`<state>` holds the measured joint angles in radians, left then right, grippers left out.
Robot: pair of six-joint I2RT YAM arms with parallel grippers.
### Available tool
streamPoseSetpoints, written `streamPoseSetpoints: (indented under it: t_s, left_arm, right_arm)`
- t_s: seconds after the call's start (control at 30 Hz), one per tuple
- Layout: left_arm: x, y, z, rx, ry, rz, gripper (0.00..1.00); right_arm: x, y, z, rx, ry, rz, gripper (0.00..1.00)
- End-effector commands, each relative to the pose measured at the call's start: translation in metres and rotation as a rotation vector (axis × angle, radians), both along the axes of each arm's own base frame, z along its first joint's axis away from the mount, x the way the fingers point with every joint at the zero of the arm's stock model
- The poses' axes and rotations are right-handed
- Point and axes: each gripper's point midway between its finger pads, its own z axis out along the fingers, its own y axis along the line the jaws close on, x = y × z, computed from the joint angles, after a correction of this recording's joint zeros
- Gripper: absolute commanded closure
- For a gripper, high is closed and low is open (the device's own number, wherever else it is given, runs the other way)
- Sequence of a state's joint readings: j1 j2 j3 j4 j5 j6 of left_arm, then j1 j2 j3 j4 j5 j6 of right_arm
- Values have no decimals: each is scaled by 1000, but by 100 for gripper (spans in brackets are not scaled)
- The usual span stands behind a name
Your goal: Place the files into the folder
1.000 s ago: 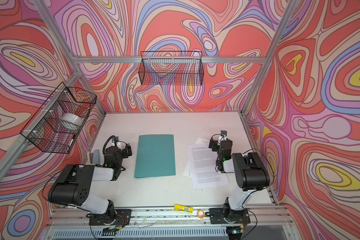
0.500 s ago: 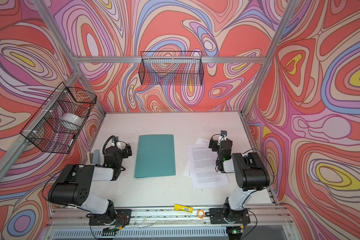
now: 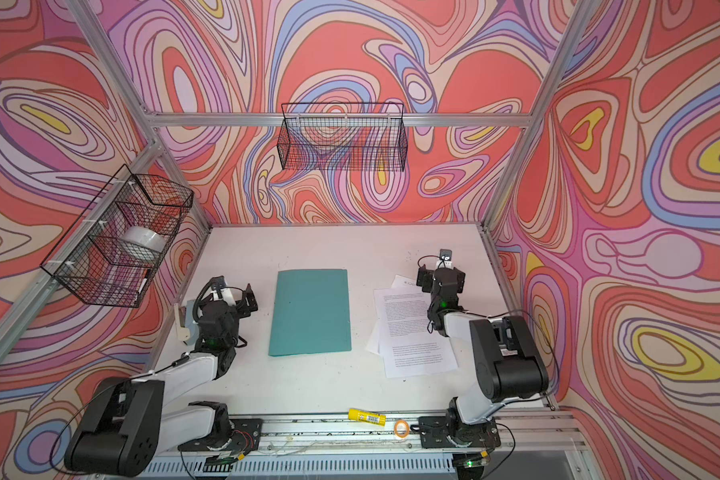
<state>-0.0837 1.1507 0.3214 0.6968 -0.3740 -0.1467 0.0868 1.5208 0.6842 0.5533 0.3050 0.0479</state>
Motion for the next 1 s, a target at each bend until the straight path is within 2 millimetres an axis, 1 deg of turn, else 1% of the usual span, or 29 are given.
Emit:
streamPoseSetpoints:
  t_s: [0.0,0.07,0.13,0.2,0.23,0.37,0.43,0.47,0.6,0.63,0.73,0.77,0.87,0.97]
  left_arm:
    - [-21,14,-4,-122,113,154,0]
    - [-26,-5,2,-159,136,93,0]
    - [-28,-32,6,-252,146,-7,0]
    - [-37,-54,1,-420,169,-85,0]
    - [-42,-65,-2,-487,179,-127,0]
    - [-75,-94,-22,-757,241,-194,0]
    - [-93,-101,-29,-854,269,-193,0]
    - [-102,-105,-33,-906,276,-195,1]
    - [-126,-121,-51,-1175,247,-215,5]
    - [-134,-119,-57,-1199,250,-194,6]
    - [-151,-111,-58,-1189,209,-175,6]
    - [-154,-111,-57,-1197,204,-183,7]
    - [-157,-121,-63,-1201,278,-209,8]
    - [-156,-129,-66,-1212,306,-230,9]
  right_arm:
    - [-15,-7,22,98,38,-92,2]
    - [-16,6,27,171,46,-62,2]
    - [-19,26,28,230,97,-35,2]
    - [-28,50,33,324,124,19,4]
    - [-31,58,34,360,140,48,5]
    - [-51,99,30,534,286,194,5]
    - [-61,111,30,559,332,228,6]
    - [-65,114,29,562,346,236,6]
    - [-78,126,39,620,354,301,8]
    - [-81,128,41,635,346,316,8]
    - [-85,134,41,672,351,341,9]
    - [-86,136,39,682,356,350,9]
    - [-89,138,33,711,353,354,10]
    - [-92,139,26,726,363,353,11]
